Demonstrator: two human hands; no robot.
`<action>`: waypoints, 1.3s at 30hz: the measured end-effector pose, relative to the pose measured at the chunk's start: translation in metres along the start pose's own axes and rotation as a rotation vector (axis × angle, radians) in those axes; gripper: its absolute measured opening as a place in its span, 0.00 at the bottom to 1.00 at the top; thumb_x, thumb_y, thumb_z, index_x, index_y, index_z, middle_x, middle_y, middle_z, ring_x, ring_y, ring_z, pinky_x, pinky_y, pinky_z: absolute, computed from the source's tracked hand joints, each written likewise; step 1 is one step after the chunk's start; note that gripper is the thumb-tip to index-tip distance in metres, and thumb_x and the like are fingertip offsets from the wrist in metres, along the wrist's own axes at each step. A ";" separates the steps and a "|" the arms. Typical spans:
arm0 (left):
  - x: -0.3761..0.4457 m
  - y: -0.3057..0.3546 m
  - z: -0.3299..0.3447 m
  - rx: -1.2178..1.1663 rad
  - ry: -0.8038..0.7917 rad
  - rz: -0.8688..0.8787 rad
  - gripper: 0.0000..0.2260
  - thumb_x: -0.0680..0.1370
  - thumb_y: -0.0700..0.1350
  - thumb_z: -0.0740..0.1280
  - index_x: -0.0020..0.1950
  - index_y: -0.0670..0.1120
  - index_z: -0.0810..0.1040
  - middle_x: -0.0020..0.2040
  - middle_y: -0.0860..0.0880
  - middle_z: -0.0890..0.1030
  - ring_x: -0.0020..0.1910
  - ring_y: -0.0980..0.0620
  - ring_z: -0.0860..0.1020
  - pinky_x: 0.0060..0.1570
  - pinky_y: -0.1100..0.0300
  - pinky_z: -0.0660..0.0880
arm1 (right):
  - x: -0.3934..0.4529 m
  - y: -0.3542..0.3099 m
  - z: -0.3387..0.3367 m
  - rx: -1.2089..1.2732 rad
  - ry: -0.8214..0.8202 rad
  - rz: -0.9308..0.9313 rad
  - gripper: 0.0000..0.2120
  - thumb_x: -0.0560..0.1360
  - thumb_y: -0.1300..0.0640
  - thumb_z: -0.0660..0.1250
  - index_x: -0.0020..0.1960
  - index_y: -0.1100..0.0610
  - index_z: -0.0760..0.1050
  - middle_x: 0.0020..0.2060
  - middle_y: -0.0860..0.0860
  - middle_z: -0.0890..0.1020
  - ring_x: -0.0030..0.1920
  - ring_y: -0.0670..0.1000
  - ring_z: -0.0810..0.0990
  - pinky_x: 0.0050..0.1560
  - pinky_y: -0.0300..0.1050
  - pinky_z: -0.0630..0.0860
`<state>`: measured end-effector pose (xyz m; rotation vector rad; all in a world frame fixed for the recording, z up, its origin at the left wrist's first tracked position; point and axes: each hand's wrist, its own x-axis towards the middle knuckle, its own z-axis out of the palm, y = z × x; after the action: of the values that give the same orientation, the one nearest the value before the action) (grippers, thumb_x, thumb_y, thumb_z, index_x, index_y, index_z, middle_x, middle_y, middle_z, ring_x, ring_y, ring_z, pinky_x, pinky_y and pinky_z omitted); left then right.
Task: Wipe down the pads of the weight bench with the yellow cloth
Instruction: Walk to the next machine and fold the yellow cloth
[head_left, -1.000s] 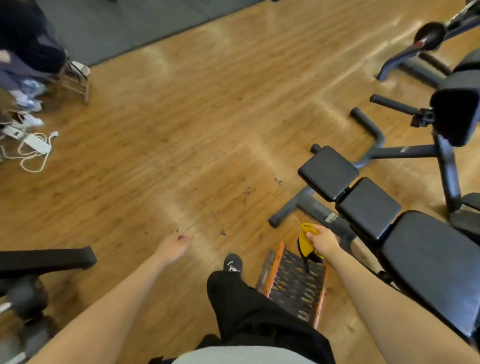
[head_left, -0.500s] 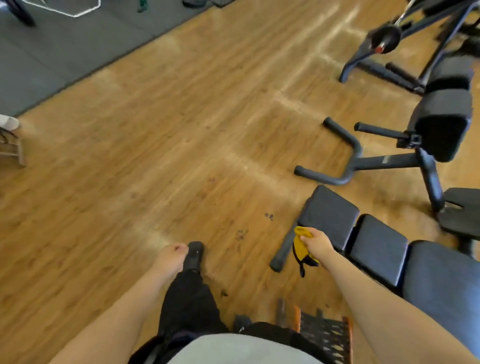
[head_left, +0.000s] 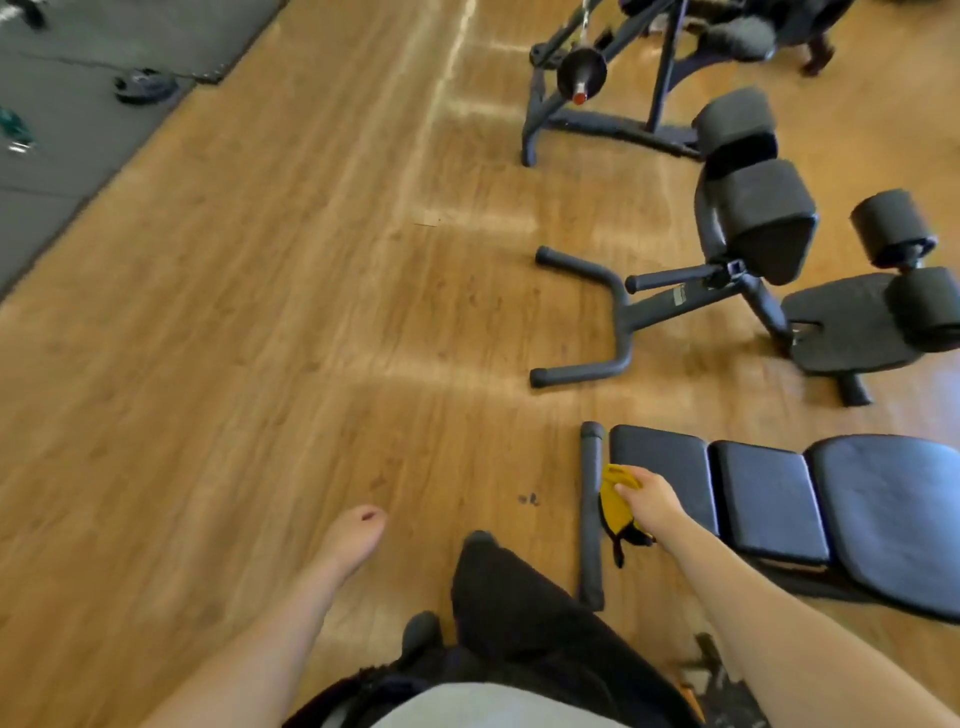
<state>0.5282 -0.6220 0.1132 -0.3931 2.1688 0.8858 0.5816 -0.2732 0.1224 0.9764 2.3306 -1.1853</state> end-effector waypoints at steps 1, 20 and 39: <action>0.014 0.017 -0.007 0.011 -0.016 0.010 0.14 0.80 0.45 0.56 0.61 0.42 0.74 0.56 0.49 0.74 0.59 0.46 0.73 0.49 0.60 0.66 | 0.012 -0.004 -0.002 0.006 0.010 0.010 0.14 0.78 0.63 0.58 0.63 0.61 0.73 0.50 0.55 0.77 0.37 0.47 0.73 0.34 0.31 0.68; 0.262 0.384 -0.037 0.267 -0.184 0.273 0.13 0.80 0.45 0.56 0.59 0.42 0.75 0.47 0.50 0.75 0.48 0.51 0.72 0.47 0.59 0.67 | 0.247 -0.123 -0.147 0.191 0.218 0.205 0.12 0.78 0.63 0.59 0.60 0.62 0.75 0.46 0.55 0.78 0.40 0.49 0.75 0.38 0.37 0.68; 0.320 0.795 0.064 0.541 -0.899 0.981 0.23 0.77 0.47 0.64 0.71 0.47 0.64 0.65 0.51 0.70 0.65 0.54 0.68 0.63 0.58 0.68 | 0.409 -0.275 -0.314 0.891 0.421 0.145 0.07 0.77 0.60 0.62 0.53 0.50 0.71 0.49 0.51 0.78 0.51 0.51 0.78 0.50 0.44 0.76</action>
<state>-0.0657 -0.0099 0.2206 1.2023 1.5353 0.6777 0.0991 0.0395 0.2282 1.7812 1.9054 -2.1870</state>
